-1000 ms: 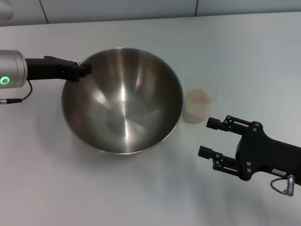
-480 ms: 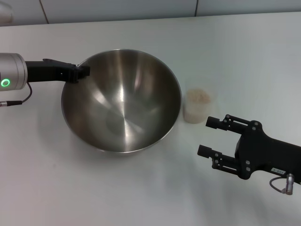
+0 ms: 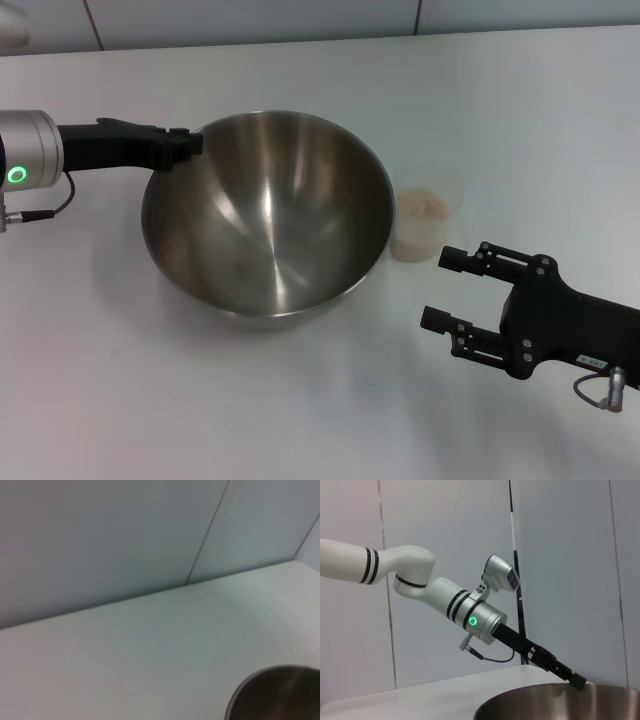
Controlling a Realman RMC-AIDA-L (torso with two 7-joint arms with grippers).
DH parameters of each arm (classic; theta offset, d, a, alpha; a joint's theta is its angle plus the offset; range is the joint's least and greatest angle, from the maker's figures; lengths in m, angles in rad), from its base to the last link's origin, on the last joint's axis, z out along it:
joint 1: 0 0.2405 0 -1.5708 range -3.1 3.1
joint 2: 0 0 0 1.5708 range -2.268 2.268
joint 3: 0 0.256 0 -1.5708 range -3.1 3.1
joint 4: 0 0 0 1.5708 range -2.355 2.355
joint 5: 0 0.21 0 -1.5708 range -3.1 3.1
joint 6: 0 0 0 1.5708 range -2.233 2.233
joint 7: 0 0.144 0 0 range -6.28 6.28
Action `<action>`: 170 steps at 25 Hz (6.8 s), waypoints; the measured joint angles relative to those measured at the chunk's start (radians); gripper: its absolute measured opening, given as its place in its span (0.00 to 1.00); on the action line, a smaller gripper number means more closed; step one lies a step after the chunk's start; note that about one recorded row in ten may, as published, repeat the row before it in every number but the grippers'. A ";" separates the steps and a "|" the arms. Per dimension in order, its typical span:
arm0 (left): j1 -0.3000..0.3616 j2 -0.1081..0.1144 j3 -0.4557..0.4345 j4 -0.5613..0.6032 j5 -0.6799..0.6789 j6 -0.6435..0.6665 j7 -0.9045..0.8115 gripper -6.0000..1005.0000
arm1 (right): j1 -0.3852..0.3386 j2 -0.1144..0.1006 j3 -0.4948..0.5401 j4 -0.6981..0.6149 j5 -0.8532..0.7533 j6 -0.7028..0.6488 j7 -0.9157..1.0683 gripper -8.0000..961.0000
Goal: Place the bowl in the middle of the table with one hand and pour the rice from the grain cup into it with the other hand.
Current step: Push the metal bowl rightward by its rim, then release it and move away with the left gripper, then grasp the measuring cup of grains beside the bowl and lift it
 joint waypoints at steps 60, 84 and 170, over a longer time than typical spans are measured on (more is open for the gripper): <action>0.407 0.016 -0.236 0.079 -0.270 0.835 0.796 0.82 | -0.031 0.003 0.171 0.089 -0.001 0.054 -0.066 0.69; 0.406 0.013 -0.238 0.037 -0.270 0.825 0.871 0.82 | -0.078 0.005 0.286 0.111 0.001 0.096 -0.079 0.69; 0.358 0.010 -0.240 0.023 -0.271 0.802 0.871 0.82 | 0.092 0.007 0.416 0.250 0.074 0.479 -0.120 0.67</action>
